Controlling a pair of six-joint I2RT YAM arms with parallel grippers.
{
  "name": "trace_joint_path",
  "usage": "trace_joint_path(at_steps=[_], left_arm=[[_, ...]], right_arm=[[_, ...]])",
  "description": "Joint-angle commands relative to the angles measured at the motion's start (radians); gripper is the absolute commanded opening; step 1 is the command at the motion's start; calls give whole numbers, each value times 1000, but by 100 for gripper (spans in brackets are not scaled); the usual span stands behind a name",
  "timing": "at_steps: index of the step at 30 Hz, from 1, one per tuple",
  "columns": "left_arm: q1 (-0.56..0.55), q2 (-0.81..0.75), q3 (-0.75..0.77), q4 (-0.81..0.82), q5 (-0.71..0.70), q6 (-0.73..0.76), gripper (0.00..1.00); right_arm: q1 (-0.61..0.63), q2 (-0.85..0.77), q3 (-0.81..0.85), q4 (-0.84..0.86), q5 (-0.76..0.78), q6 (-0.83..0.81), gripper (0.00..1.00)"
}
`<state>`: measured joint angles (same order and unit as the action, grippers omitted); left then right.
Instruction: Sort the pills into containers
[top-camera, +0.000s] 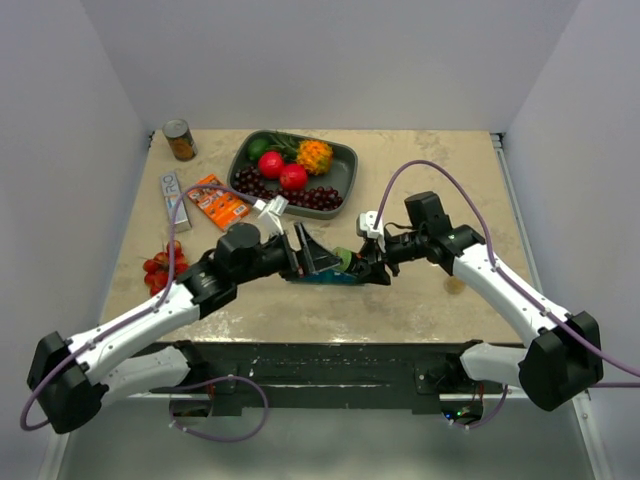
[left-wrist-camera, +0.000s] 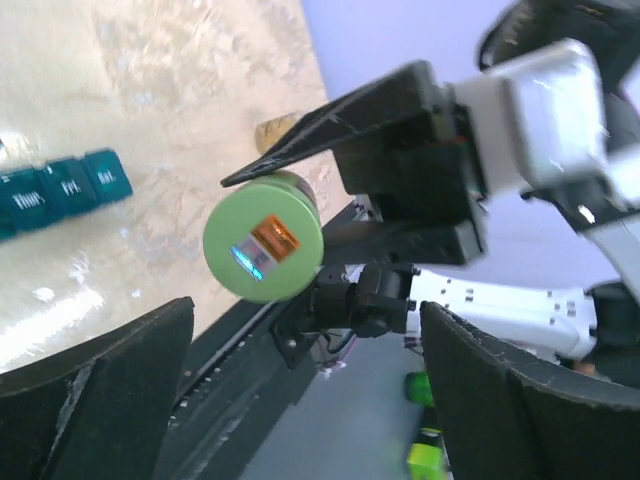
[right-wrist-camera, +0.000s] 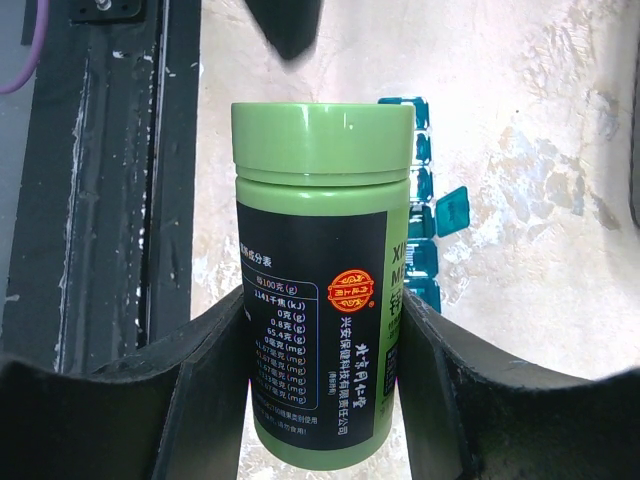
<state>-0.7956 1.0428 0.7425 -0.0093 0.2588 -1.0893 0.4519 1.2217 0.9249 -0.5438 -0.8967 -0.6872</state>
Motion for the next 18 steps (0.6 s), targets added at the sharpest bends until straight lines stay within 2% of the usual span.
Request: trace_joint_path(at_steps=[1,9,12,18], left_arm=[[39,-159,-80,143,39,204,99],[59,-312,-98,-43,60,705,100],[58,-369,-117,-28,86,855,100],[59,-373,-131,72,118,1029,100]], right_arm=[[-2,-30,-3,39,-10,9,0],[-2,-31,0,1,-59,-34,0],[-2,-30,2,-16,-79,-58,0],[-4,-25,8,-50,-105,-97,0]])
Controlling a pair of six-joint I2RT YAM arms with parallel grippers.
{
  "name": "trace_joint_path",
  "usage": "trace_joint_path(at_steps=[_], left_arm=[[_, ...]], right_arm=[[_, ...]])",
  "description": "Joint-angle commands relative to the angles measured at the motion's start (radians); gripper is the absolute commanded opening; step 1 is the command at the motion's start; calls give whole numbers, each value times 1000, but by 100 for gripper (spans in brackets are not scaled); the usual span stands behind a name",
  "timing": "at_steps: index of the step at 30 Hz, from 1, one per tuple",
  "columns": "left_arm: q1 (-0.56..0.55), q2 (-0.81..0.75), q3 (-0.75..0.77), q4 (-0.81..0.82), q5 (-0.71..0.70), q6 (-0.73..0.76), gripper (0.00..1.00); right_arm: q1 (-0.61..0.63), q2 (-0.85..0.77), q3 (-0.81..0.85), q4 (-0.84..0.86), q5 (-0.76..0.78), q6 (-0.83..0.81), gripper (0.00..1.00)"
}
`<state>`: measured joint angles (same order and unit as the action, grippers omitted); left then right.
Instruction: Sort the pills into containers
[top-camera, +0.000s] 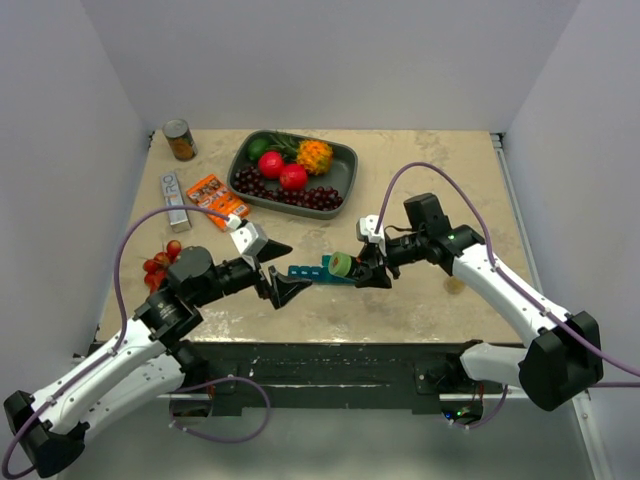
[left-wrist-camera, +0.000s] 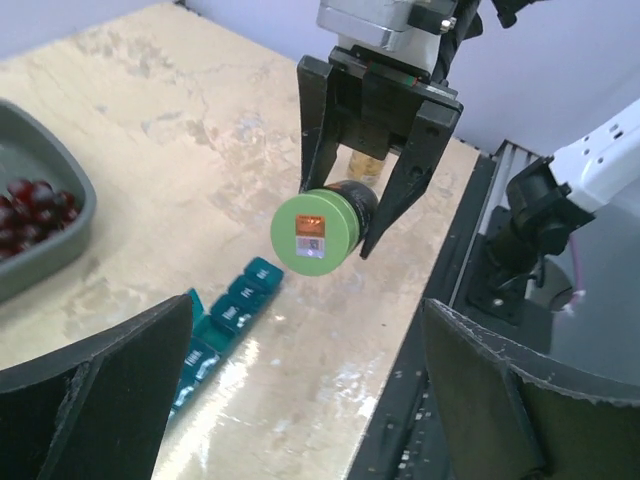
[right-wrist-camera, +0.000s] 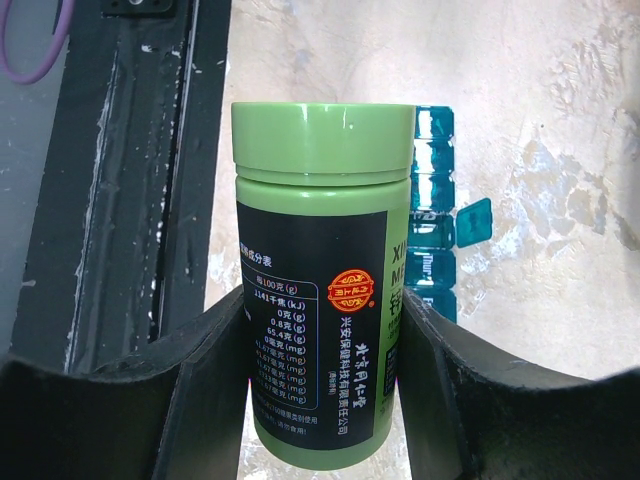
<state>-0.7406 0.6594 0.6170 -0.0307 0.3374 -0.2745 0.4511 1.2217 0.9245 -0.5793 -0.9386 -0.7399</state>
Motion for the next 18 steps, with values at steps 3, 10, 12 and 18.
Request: trace_joint_path(at_steps=[3,10,12,18], left_arm=[[4,48,13,115,104,265,100],[4,88,-13,215,247,330,100],[4,107,-14,238,273,328,100],[4,140,-7,258,298,334,99]], right_arm=[[-3,-28,8,-24,-71,-55,0],[-2,-31,7,-30,-80,-65,0],[-2,-31,5,-34,-81,-70,0],[-3,-30,4,-44,-92,-81,0]])
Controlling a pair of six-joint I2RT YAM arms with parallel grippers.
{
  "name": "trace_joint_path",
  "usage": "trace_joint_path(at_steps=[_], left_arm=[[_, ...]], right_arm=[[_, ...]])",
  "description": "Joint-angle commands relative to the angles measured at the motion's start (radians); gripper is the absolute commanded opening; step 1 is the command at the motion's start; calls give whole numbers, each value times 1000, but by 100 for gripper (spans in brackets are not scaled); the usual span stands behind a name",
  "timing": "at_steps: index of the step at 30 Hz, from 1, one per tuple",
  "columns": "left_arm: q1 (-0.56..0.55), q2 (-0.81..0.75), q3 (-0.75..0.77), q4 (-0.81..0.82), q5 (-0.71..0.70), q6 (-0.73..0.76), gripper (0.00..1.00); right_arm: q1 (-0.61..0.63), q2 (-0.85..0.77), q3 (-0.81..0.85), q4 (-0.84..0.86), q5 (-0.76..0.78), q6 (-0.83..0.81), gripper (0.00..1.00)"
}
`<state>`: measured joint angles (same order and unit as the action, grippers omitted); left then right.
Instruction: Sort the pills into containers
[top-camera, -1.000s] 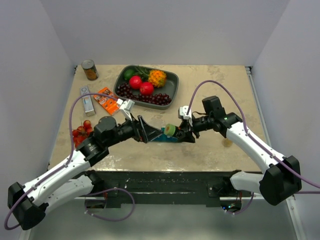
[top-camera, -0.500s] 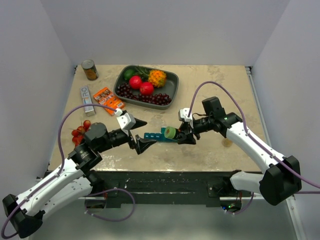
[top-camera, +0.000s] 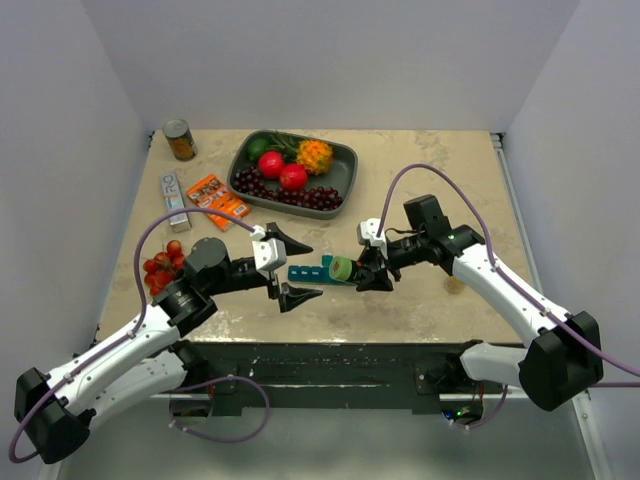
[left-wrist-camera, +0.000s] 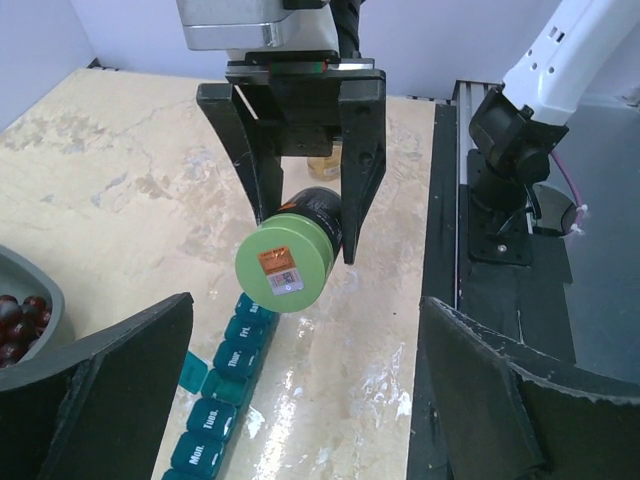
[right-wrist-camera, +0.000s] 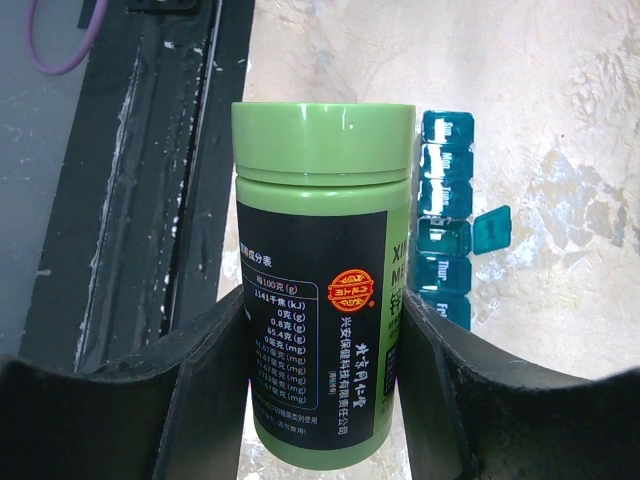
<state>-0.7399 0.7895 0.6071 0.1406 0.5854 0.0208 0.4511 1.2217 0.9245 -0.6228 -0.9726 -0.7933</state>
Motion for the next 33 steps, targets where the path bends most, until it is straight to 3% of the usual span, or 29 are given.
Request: trace_joint_path(at_steps=[1,15,33], left_arm=[[4,13,2,89,50,39,99],[2,83,20,86,105,163,98],[-47,287,74,240,79,128,97]], right_arm=[[-2,-30,4,1,-57,-27,0],[-2,-25,4,-9,-66,-49,0],[-3,-28,2,-12,-71,-52,0]])
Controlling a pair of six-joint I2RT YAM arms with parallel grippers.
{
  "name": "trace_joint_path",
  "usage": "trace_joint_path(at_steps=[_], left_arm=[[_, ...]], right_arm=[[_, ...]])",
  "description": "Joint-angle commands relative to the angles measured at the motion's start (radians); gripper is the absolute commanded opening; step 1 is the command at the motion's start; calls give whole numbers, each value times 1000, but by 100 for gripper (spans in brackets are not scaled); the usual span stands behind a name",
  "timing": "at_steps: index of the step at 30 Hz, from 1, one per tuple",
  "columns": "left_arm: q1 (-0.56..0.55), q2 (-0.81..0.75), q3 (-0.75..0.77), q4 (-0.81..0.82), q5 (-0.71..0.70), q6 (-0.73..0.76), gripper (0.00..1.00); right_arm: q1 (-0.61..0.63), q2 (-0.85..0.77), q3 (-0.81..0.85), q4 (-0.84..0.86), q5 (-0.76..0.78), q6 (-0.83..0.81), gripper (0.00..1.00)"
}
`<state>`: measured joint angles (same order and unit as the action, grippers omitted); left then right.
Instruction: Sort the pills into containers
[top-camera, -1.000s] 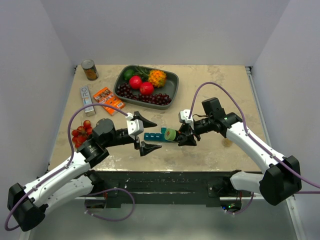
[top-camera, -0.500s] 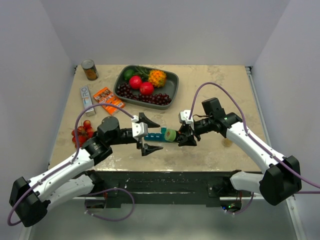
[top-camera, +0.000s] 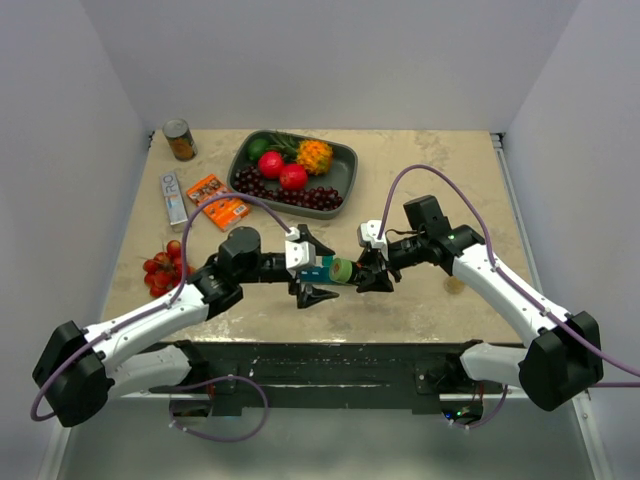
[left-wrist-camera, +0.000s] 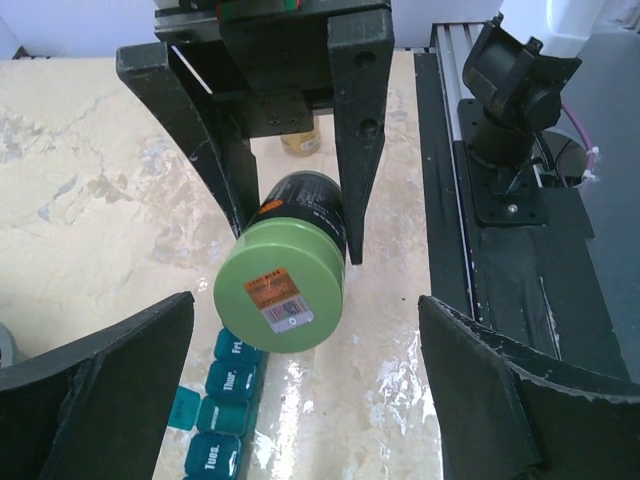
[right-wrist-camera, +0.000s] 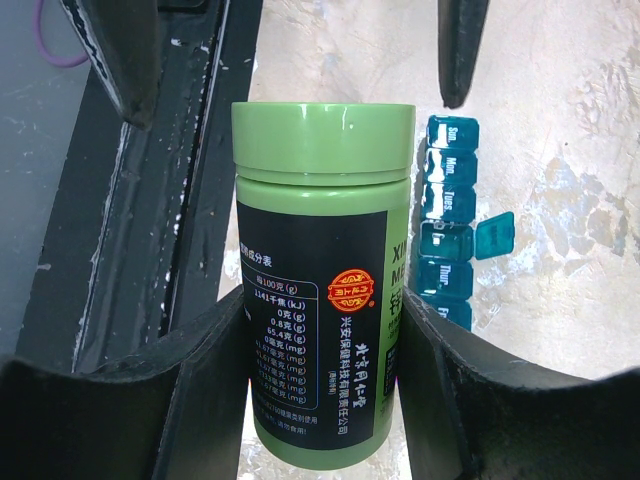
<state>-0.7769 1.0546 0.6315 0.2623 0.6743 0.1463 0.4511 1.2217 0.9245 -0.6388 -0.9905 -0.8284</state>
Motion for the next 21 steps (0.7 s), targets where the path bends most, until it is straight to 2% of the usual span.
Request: trace_joint_path(at_steps=[1,7,10,13,14,16,17,19,20,21], left_arm=[[-12,27,51,126,-12,3,97],[-18,61,66,120,-35,-20,91],[-18,70,69,106,-44,-36,82],[-18,79,71,109,-51,-79,67],[-19,84,71,109,-51,-102,58],[-19,91,71,114,-53,-129,48],[-19,93,71,114,-56,-172,34],[-19,94,71,112,-64,-211,26],[-19,93,68,112,-71,-267,18],[-19,91,66,114,-79,-299,16]], right_arm=[[0,-28,2,5,-53,-17,0],[-3,-30,2,5,-53,-15,0],[-2,-31,0,5,-51,-15,0],[-2,-31,-3,8,-50,-12,0],[-2,-30,-3,10,-48,-12,0],[-2,-31,-3,11,-46,-9,0],[-2,-30,-3,13,-45,-8,0],[-2,-31,-3,16,-42,-3,0],[-3,-34,-3,19,-37,0,0],[-2,-34,-4,22,-34,2,0]])
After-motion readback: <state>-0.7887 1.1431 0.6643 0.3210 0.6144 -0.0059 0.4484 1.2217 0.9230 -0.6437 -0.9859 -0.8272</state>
